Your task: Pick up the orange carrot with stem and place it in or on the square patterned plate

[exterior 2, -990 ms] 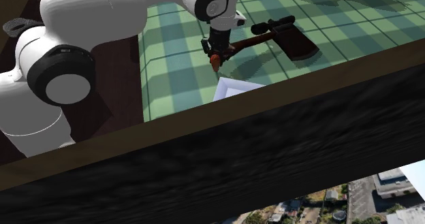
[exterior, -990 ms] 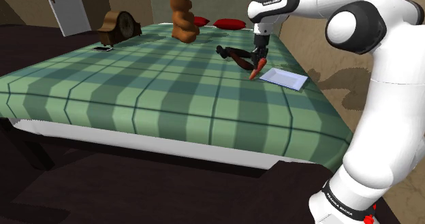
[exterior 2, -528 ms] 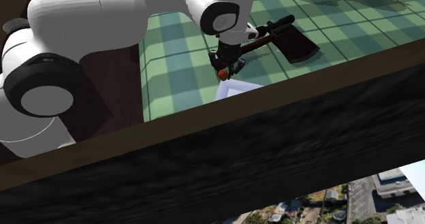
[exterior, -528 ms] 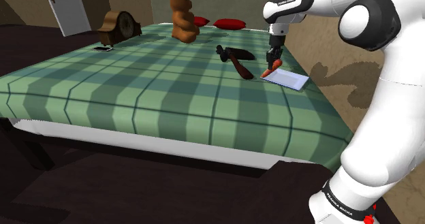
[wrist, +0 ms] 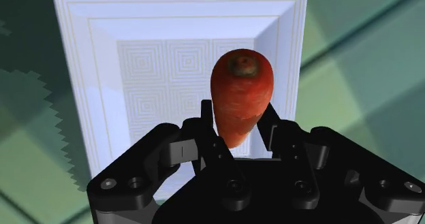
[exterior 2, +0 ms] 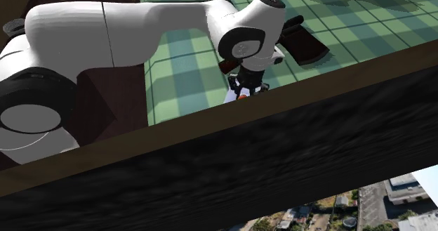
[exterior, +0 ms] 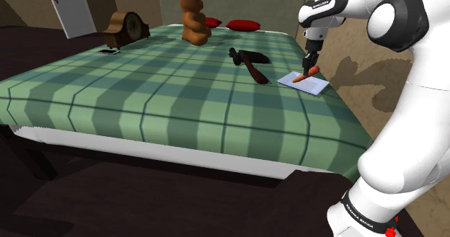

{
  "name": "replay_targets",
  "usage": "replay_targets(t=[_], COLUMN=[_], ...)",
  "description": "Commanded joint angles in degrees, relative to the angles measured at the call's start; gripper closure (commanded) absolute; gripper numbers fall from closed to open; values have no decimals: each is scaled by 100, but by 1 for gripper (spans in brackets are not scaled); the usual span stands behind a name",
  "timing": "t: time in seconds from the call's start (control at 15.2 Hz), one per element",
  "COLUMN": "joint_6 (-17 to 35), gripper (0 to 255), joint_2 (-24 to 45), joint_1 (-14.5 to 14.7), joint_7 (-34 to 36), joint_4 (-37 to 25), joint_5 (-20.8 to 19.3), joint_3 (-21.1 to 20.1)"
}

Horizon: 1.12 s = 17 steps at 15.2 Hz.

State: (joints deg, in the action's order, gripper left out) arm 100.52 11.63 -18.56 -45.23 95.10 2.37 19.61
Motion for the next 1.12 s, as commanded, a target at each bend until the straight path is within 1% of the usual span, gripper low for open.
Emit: replay_targets(t=[0.0, 0.59, 1.06], joint_6=[153, 803, 827], gripper=[255, 255, 255], joint_2=[0, 140, 148], joint_1=[-53, -55, -55], joint_7=[-107, -133, -134], joint_4=[154, 672, 689], joint_5=[0, 55, 58], joint_3=[34, 20, 20])
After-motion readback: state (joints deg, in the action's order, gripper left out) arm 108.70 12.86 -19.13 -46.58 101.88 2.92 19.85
